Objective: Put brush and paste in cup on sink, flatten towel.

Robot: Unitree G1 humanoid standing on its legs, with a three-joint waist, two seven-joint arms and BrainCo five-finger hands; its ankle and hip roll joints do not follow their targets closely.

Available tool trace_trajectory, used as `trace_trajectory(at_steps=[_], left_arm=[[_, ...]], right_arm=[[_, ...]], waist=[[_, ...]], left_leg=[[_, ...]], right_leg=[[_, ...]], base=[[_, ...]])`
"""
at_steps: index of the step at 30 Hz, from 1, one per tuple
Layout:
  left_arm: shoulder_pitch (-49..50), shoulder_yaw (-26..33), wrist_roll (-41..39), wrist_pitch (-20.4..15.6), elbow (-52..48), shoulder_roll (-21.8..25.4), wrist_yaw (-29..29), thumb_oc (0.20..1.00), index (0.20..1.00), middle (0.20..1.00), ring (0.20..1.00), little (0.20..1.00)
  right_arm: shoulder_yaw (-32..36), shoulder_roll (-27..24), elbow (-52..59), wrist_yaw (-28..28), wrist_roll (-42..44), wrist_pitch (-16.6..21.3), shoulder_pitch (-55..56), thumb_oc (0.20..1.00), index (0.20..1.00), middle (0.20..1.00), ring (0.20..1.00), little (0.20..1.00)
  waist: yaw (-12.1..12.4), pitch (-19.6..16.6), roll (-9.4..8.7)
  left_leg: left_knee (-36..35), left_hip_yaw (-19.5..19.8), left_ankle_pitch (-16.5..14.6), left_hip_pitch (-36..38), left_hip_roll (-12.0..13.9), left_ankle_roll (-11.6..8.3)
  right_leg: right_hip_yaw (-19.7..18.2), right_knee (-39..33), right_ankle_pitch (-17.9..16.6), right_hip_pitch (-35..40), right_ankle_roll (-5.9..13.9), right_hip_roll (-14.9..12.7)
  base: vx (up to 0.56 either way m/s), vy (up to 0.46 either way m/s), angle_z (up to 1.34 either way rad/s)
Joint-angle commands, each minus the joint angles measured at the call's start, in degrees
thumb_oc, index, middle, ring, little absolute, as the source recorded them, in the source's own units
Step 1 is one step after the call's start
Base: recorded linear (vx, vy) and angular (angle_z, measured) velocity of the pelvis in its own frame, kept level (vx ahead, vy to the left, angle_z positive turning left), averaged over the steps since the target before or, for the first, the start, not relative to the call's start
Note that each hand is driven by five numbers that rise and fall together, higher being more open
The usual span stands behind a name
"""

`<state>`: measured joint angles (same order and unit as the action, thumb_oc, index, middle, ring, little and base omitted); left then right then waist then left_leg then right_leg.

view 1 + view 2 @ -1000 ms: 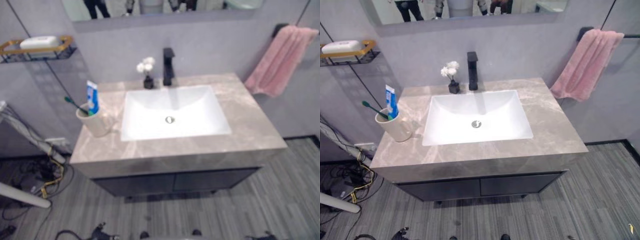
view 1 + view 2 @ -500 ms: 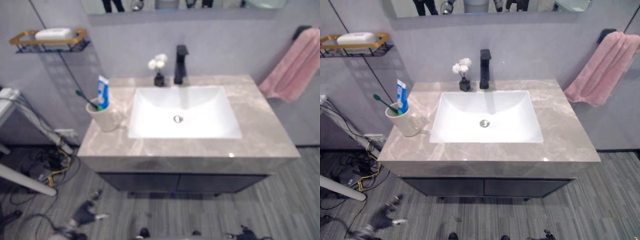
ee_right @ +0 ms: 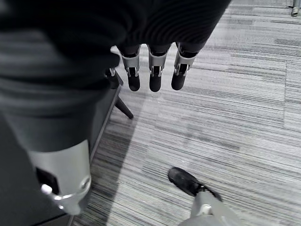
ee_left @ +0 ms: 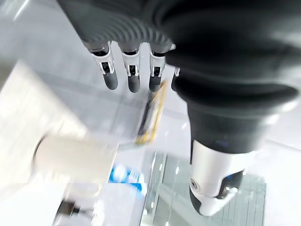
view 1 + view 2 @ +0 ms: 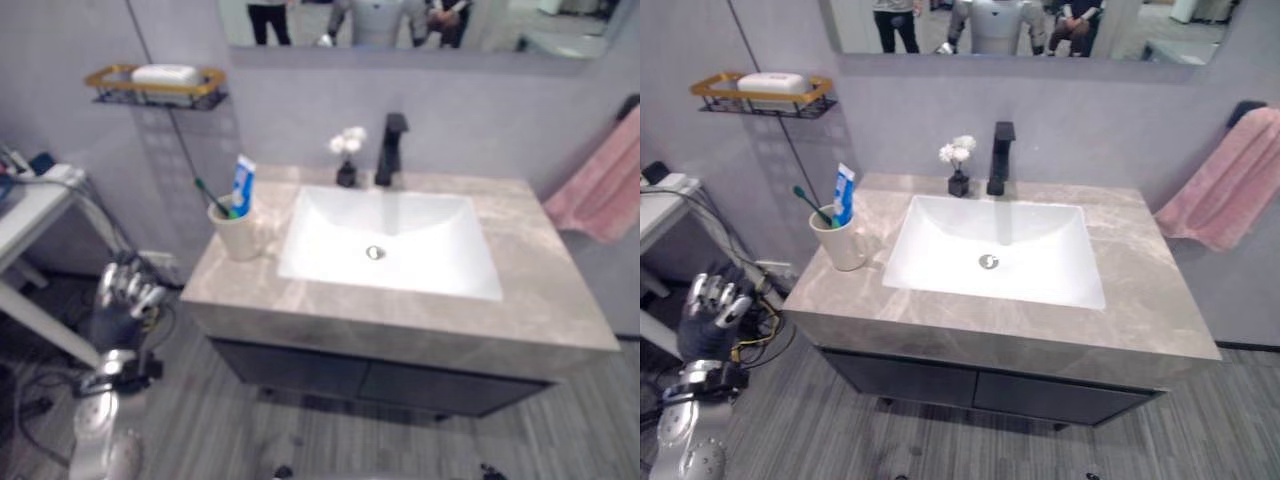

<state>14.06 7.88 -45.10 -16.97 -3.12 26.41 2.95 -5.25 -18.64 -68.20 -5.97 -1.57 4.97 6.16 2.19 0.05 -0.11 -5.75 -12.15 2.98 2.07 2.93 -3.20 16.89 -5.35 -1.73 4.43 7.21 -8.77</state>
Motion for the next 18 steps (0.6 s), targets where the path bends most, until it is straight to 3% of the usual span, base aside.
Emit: trace_trajectory(at_steps=[1, 10, 18], left_arm=[[-3.7, 2.7, -0.4, -2.1, 0.2, 2.9, 2.1, 1.0, 1.0, 1.0, 1.0, 1.0], [-7.3, 0.8, 0.0, -0.9, 4.6, 5.3, 1.1, 1.0, 1.0, 1.0, 1.0, 1.0], [-2.4, 2.5, -3.1, 1.1, 2.4, 9.9, 4.6, 1.0, 1.0, 1.0, 1.0, 1.0]], right_arm=[[-2.2, -0.8, -1.0, -0.1, 1.4, 0.8, -2.4, 1.0, 1.0, 1.0, 1.0, 1.0], [-1.1, -1.5, 0.2, -0.3, 1.4, 0.3, -0.6, 1.0, 1.0, 1.0, 1.0, 1.0], [1.4, -2.4, 3.2, 0.2, 3.1, 0.9, 1.8, 1.0, 1.0, 1.0, 1.0, 1.0]], waist=[[-0.5, 2.3, -0.46], [-2.1, 3.1, -0.52], [-2.6, 3.7, -0.12]], left_leg=[[0.8, 0.9, -3.3, 0.3, 1.1, 0.28], [0.8, -1.4, -4.0, -1.0, 0.5, 1.09], [0.8, -2.0, -4.2, -2.0, -0.2, 1.35]], right_leg=[[-0.3, 0.4, -2.7, 0.0, 0.47, -1.1], [-3.8, 0.4, -4.6, -3.6, 1.47, -1.7], [-4.3, 0.4, -5.6, -5.3, 2.17, -2.3]], base=[[0.01, 0.059, -0.19], [0.0, 0.054, -0.25], [0.02, 0.041, -0.08]])
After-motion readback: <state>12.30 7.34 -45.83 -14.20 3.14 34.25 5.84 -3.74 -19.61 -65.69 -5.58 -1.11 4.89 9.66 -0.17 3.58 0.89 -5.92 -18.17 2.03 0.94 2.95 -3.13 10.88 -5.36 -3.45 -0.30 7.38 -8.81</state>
